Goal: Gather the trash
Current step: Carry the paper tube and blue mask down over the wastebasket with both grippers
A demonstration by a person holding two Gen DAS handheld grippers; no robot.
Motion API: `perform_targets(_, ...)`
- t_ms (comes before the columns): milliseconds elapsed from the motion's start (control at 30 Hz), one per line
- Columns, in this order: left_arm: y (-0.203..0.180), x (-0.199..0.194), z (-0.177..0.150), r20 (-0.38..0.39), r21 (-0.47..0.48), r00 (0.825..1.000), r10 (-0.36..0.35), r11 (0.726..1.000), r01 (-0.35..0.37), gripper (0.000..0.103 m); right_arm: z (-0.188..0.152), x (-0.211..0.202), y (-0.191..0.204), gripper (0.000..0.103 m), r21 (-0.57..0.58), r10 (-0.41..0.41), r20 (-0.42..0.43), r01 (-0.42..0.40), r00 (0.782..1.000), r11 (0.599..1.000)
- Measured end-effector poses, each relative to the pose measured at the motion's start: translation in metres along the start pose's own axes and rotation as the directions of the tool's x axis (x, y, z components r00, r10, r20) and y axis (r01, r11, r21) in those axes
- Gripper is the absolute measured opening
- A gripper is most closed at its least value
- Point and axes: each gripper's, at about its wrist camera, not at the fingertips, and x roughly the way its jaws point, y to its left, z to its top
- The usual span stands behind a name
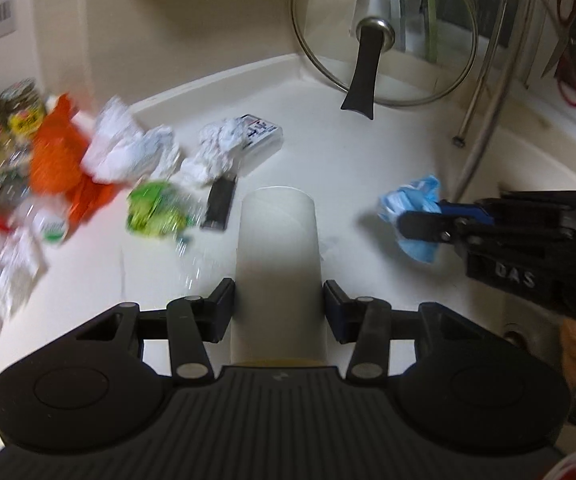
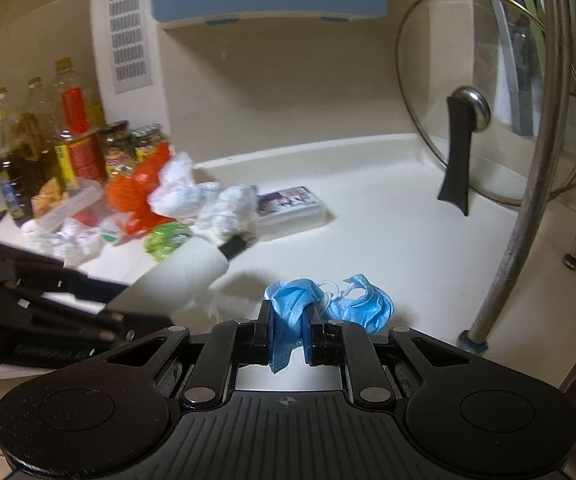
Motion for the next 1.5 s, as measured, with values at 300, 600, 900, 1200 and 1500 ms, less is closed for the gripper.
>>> perform_targets(300, 0.027, -0.077, -0.063, -0.005, -0.127, 1.000, 0.024, 0.992, -0.025, 0.044, -0.011, -0.026, 0.078, 0.014, -0.061, 0.185, -0.023, -0.186, 0.982, 0.981)
perform_targets(600, 0.060, -0.127, -0.144, -0.118, -0.228, 0.990, 0.079, 0.968, -0.105, 0.044, -0.044, -0.026, 0.156, 0.014, -0.121, 0.335, -0.126, -0.349, 0.934, 0.929)
perform_targets(900, 0.086, -0.126, -0.207, -0.228, -0.292, 0.970, 0.089, 0.944, -0.155, 0.044, -0.099, -0.001, 0.215, 0.014, -0.190, 0.363, -0.303, -0.429, 0.881, 0.883)
perform_targets(1200, 0.107, -0.089, -0.242, -0.305, -0.366, 0.950, 0.070, 0.912, -0.185, 0.044, -0.145, 0.037, 0.224, 0.014, -0.303, 0.218, -0.409, -0.357, 0.886, 0.884)
perform_targets(1500, 0.120, -0.064, -0.246, -0.327, -0.408, 0.943, 0.068, 0.889, -0.206, 0.044, -0.176, 0.058, 0.224, 0.014, -0.400, 0.147, -0.476, -0.363, 0.867, 0.842)
